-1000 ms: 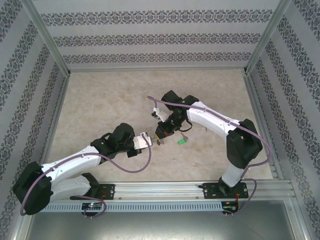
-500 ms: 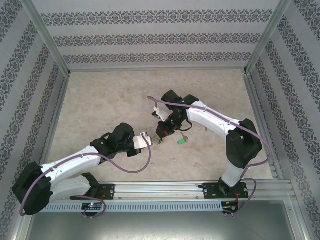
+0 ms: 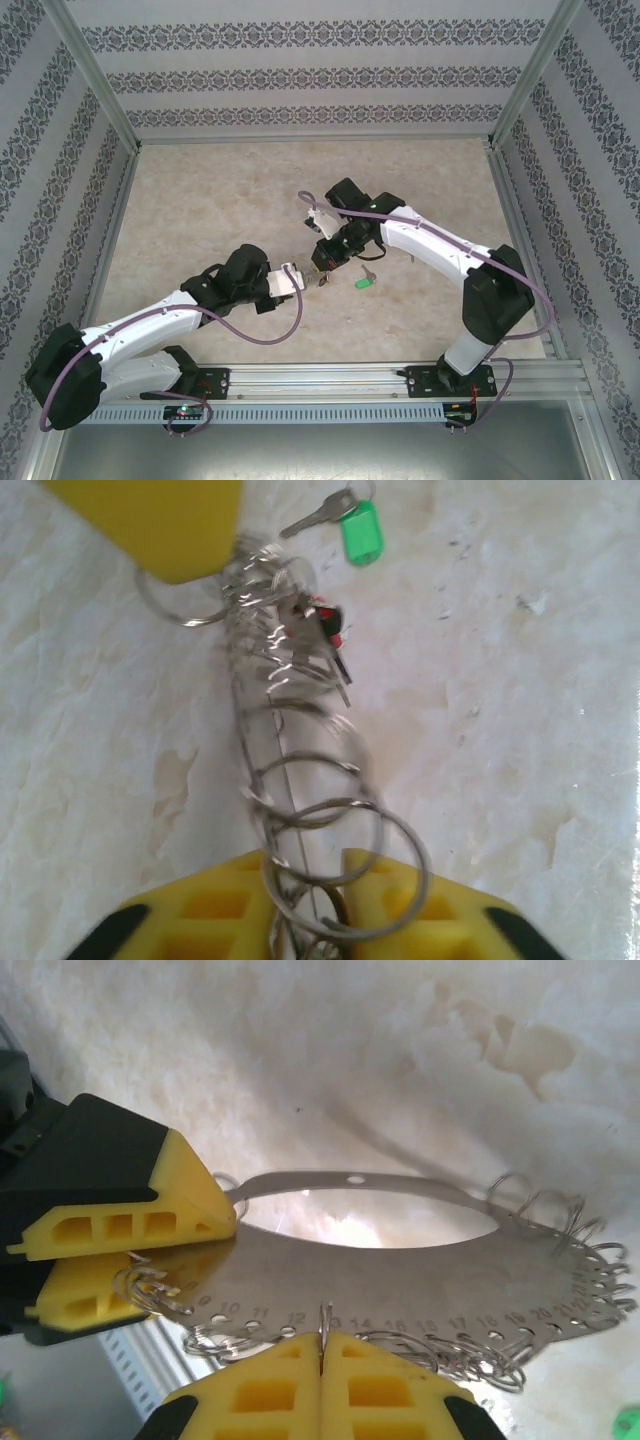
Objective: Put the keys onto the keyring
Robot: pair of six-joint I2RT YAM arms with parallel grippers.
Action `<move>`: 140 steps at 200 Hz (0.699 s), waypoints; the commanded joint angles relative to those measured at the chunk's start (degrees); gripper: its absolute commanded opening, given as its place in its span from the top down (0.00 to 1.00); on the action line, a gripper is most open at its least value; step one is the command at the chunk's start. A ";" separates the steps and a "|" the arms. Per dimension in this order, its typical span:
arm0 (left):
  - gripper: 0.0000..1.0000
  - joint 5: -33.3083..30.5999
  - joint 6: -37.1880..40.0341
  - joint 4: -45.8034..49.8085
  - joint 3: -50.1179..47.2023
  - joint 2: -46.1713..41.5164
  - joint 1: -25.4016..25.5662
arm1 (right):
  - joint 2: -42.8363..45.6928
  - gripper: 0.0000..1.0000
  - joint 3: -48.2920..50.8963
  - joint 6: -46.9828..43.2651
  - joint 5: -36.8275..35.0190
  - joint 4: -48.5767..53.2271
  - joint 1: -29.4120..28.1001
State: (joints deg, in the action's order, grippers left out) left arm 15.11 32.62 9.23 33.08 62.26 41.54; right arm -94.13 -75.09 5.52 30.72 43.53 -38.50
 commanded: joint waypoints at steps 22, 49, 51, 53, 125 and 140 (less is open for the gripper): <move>0.47 8.90 -10.62 -4.31 -1.23 -8.47 0.02 | 9.00 1.00 8.28 -8.94 3.83 -17.04 0.77; 0.38 12.05 -16.39 -4.32 -2.11 -14.76 -0.05 | 10.31 1.00 9.15 -18.75 4.19 -16.87 0.70; 0.38 12.11 -16.74 -4.25 -2.20 -15.18 -0.05 | 10.40 1.00 9.28 -19.35 3.76 -16.89 0.64; 0.38 12.02 -17.07 -4.25 -2.22 -15.55 -0.03 | 10.46 1.00 9.40 -19.90 3.34 -17.01 0.69; 0.61 9.69 -30.22 -12.44 -4.49 -19.66 -7.13 | 18.49 1.00 21.12 -42.61 0.35 -28.28 -1.71; 0.64 11.13 -30.11 -14.51 -4.42 -18.12 -8.23 | 19.80 1.00 22.70 -45.09 1.15 -29.69 -1.79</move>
State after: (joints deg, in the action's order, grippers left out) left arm 23.29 6.37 0.73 29.04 42.57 35.29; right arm -77.36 -54.30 -30.72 30.26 20.49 -39.66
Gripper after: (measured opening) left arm 0.376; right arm 0.059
